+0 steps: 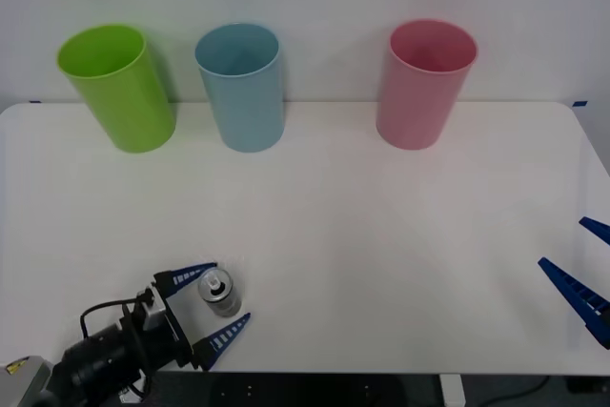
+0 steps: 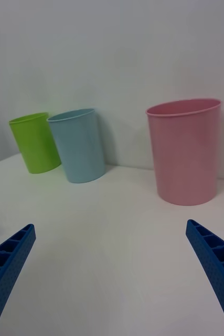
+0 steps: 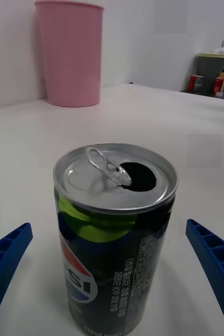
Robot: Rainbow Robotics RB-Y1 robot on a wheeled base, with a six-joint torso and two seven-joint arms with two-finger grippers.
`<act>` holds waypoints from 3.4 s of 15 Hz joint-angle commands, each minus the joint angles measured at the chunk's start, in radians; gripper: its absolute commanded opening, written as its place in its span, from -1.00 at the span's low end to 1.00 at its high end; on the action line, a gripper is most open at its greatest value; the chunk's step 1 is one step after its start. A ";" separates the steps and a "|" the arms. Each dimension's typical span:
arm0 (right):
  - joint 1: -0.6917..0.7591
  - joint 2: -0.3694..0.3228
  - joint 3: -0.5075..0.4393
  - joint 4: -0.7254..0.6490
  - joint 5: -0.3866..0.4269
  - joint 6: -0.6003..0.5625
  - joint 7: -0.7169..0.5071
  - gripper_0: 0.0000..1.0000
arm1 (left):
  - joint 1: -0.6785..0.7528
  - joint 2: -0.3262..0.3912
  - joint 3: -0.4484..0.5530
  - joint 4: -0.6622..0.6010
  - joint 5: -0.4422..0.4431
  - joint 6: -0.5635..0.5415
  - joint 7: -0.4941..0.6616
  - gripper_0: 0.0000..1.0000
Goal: Grasp the object on the table and drop it into the matching bin: aluminum can to the light blue bin, PET bottle to the pink bin.
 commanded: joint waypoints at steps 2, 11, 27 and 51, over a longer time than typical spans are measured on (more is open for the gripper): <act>0.000 0.000 0.000 0.000 0.000 0.000 0.000 1.00 | -0.003 -0.005 -0.008 0.000 0.000 0.003 -0.002 1.00; 0.000 0.000 0.000 0.000 0.000 0.000 0.000 1.00 | -0.006 -0.011 -0.008 -0.001 0.000 0.006 -0.011 -0.99; 0.000 0.000 0.000 0.000 0.000 0.000 0.000 1.00 | -0.032 -0.019 0.110 -0.010 0.105 0.007 0.028 -1.00; 0.000 0.000 0.000 0.000 0.000 0.000 0.000 1.00 | -0.167 -0.008 0.198 -0.560 -0.007 0.358 0.693 -1.00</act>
